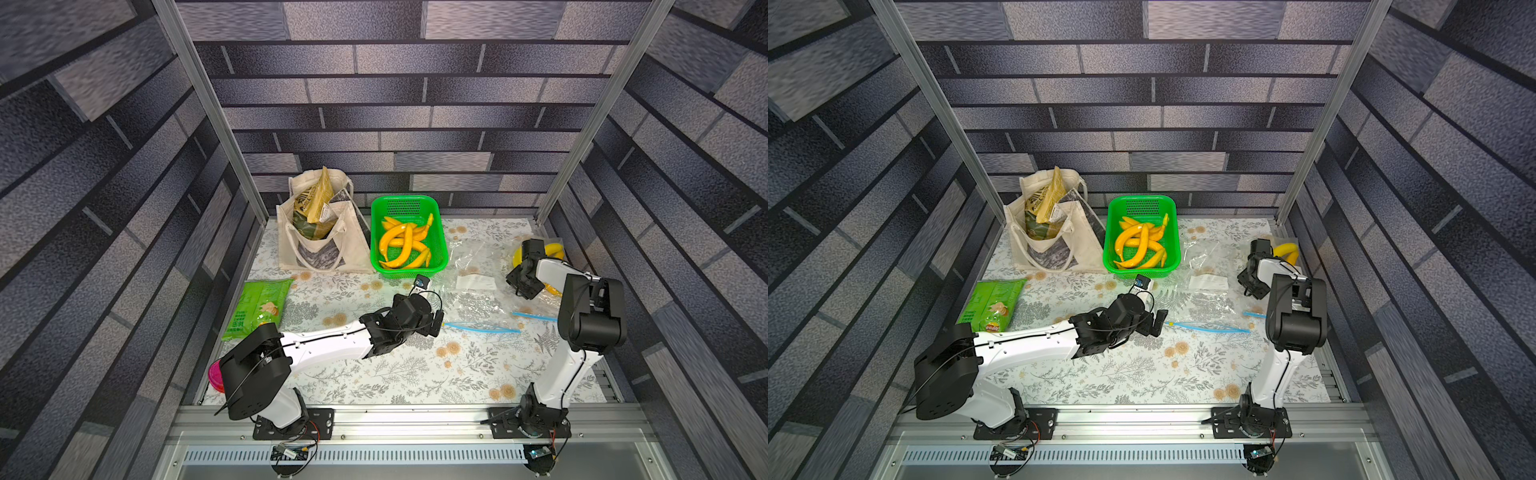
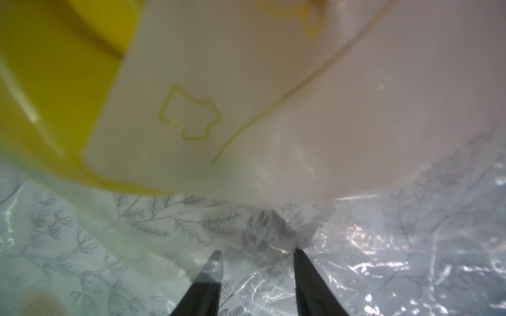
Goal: Open the zip-top bag and take out the banana
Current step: Move the zipper food storage bag.
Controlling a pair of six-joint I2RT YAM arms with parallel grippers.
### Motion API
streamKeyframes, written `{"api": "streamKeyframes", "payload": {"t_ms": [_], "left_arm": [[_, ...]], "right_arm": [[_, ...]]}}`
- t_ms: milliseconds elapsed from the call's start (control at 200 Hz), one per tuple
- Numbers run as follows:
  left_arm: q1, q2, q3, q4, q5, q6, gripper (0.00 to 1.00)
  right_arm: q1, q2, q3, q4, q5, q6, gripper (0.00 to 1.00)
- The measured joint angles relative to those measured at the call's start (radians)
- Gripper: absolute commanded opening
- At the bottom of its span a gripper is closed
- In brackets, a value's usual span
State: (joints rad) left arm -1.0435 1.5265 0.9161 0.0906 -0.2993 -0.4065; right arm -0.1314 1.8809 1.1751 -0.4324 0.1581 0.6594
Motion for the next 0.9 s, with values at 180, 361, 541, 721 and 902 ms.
{"api": "streamKeyframes", "payload": {"t_ms": [180,361,541,721,902], "left_arm": [[0.000,0.000,0.000,0.000,0.000,0.000,1.00],[0.000,0.000,0.000,0.000,-0.009,0.000,1.00],[0.000,0.000,0.000,-0.001,-0.019,0.000,1.00],[0.000,0.000,0.001,-0.003,-0.023,0.000,1.00],[0.000,0.000,0.005,-0.008,-0.023,0.006,1.00]], "right_arm": [[-0.005,-0.009,-0.023,0.031,-0.014,0.018,0.00],[-0.005,-0.091,-0.119,0.060,0.005,0.014,0.00],[-0.005,-0.240,-0.225,0.075,0.009,0.014,0.00],[-0.005,-0.407,-0.290,0.076,0.036,0.013,0.00],[-0.005,-0.569,-0.313,0.064,0.046,0.005,0.00]]}}
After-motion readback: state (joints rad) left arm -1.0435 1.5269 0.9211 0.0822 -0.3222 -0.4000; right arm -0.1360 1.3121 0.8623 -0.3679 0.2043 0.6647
